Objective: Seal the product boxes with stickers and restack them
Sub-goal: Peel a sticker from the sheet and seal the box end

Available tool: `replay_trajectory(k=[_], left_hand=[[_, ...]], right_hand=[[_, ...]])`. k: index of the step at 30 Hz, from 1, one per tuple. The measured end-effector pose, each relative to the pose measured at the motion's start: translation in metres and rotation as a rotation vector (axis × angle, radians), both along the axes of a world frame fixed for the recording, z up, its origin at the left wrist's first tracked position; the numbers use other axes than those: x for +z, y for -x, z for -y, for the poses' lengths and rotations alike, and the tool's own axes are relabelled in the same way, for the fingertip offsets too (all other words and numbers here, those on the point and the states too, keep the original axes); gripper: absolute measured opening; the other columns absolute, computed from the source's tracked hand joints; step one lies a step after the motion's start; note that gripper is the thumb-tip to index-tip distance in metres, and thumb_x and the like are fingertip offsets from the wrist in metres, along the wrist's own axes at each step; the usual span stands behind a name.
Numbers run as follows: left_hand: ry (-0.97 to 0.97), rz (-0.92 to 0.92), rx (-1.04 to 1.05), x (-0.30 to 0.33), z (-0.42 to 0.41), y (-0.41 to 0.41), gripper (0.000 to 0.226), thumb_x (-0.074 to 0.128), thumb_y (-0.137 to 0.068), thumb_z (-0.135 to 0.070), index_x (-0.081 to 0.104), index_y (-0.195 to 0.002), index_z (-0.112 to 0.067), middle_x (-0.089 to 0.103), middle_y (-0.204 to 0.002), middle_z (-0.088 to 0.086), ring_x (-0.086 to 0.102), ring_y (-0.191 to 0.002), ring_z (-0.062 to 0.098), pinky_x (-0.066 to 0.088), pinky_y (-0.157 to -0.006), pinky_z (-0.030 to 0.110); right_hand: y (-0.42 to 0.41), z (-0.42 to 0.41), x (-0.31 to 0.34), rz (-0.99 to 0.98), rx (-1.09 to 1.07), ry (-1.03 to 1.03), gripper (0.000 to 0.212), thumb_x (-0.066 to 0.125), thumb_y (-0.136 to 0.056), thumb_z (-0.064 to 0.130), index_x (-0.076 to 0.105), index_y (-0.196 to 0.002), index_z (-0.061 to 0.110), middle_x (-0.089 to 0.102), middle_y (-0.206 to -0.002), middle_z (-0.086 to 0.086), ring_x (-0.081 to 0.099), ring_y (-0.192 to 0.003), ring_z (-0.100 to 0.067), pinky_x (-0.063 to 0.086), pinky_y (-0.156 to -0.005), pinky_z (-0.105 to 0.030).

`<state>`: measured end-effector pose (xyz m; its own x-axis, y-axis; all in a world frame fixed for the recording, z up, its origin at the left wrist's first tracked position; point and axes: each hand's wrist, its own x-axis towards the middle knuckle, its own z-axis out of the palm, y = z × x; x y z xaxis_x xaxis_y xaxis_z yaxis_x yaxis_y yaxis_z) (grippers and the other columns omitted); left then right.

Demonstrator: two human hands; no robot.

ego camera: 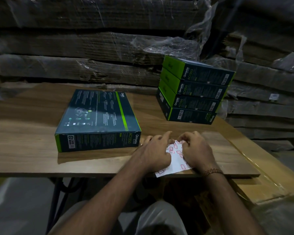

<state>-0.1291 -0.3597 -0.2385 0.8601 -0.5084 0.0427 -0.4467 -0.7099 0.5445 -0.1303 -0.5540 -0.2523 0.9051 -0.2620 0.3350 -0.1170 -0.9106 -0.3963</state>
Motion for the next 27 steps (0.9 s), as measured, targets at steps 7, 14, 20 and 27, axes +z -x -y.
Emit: replay_trajectory(k=[7,14,20,27], left_hand=[[0.017,0.007,0.01,-0.005,0.002,-0.005,0.093,0.041,-0.078,-0.035,0.014,-0.167,-0.036,0.041,-0.166,-0.002,0.032,-0.153,0.031,0.038,-0.12,0.057],[0.018,0.014,0.018,-0.005,0.002,-0.003,0.093,0.039,-0.077,-0.035,0.015,-0.166,-0.037,0.042,-0.165,-0.003,0.033,-0.153,0.029,0.039,-0.119,0.057],[0.007,0.015,0.022,-0.004,0.002,-0.003,0.092,0.042,-0.079,-0.034,0.015,-0.166,-0.036,0.041,-0.166,-0.002,0.032,-0.153,0.028,0.04,-0.118,0.057],[0.0,0.013,0.019,-0.004,0.003,-0.004,0.09,0.047,-0.084,-0.031,0.013,-0.167,-0.036,0.04,-0.167,-0.001,0.031,-0.154,0.029,0.039,-0.119,0.058]], right_hand=[[-0.002,0.017,-0.007,0.134,0.027,-0.302,0.022,0.064,-0.103,0.009,0.077,-0.111,0.026,0.07,-0.11,0.009,0.063,-0.101,-0.008,0.057,-0.09,-0.034],[0.0,0.012,-0.007,0.135,0.015,-0.147,0.022,0.067,-0.101,0.015,0.081,-0.116,0.022,0.062,-0.109,0.01,0.059,-0.101,-0.011,0.056,-0.096,-0.035],[0.002,0.005,-0.006,0.121,0.036,-0.051,0.02,0.068,-0.102,0.024,0.08,-0.118,0.023,0.063,-0.11,0.008,0.06,-0.1,-0.011,0.054,-0.083,-0.031],[-0.001,0.005,-0.003,0.116,0.055,-0.123,0.007,0.075,-0.098,0.029,0.08,-0.103,0.026,0.065,-0.105,0.008,0.064,-0.098,-0.011,0.059,-0.085,-0.035]])
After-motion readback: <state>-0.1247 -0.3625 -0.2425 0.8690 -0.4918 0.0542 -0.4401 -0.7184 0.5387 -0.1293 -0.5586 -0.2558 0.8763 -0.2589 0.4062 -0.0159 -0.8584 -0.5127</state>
